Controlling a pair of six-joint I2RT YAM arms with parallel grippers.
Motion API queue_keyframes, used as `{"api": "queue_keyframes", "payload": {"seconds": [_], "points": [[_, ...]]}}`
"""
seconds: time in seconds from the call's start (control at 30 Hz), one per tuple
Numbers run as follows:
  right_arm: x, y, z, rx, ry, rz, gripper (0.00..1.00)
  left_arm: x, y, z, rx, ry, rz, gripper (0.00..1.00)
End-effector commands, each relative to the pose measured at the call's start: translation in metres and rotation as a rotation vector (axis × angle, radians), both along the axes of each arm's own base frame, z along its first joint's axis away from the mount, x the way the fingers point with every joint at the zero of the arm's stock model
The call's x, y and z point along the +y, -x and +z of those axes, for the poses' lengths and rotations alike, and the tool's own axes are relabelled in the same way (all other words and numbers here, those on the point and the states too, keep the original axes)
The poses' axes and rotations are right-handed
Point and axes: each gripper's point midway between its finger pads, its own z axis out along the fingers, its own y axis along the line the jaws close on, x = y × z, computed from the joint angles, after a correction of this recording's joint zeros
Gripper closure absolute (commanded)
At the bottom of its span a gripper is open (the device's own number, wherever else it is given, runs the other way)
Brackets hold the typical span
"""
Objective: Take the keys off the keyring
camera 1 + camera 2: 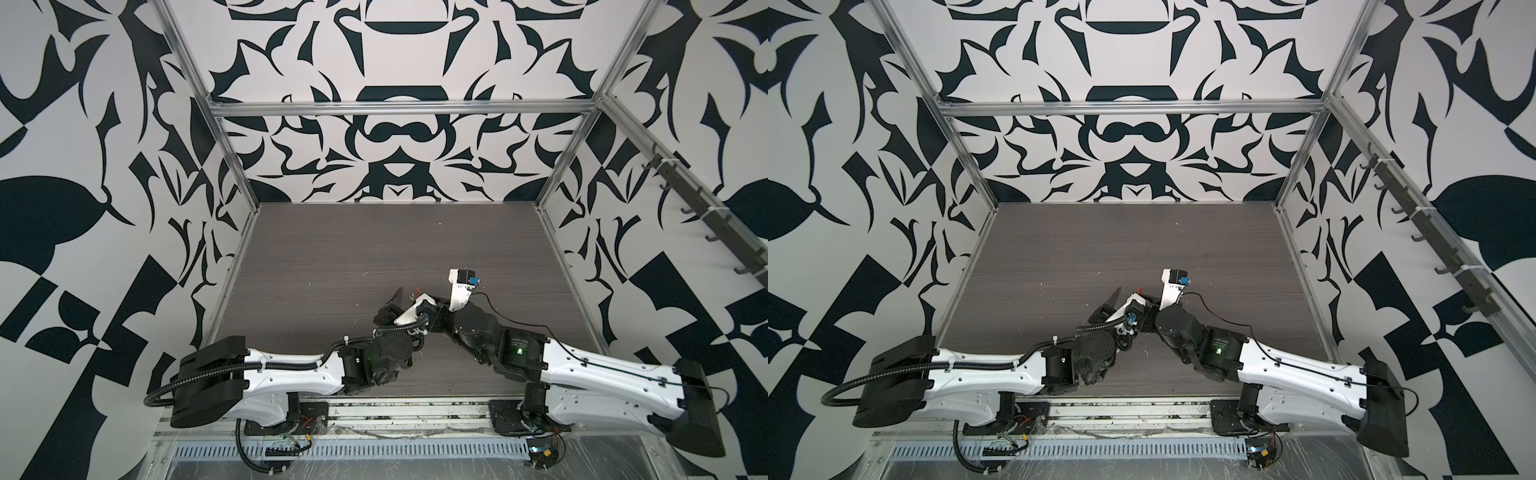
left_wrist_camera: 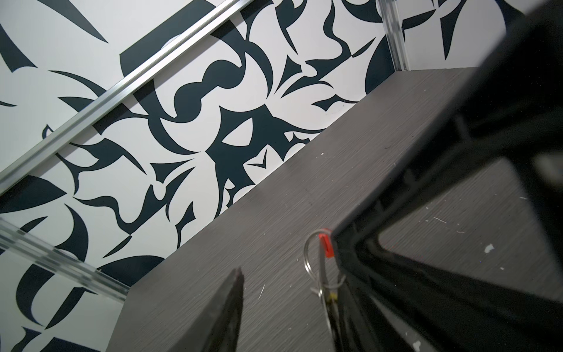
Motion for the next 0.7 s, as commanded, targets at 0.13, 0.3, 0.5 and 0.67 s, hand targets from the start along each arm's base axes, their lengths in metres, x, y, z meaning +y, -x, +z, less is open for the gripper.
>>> {"api": "queue_keyframes", "payload": {"seconds": [0.13,0.3,0.5,0.67], "points": [[0.018,0.007,0.03,-0.038,-0.124,0.069,1.0,-0.021,0.012,-0.018,-0.012,-0.126,-0.109,0.63],[0.018,0.008,0.03,-0.035,-0.126,0.072,1.0,-0.023,0.013,-0.018,-0.015,-0.135,-0.12,0.7],[0.015,0.008,0.028,-0.032,-0.117,0.065,1.0,-0.02,0.013,-0.013,-0.011,-0.114,-0.111,0.81],[0.003,0.008,0.023,-0.04,-0.064,0.047,1.0,-0.003,0.016,0.011,0.042,0.032,-0.099,0.68]]}}
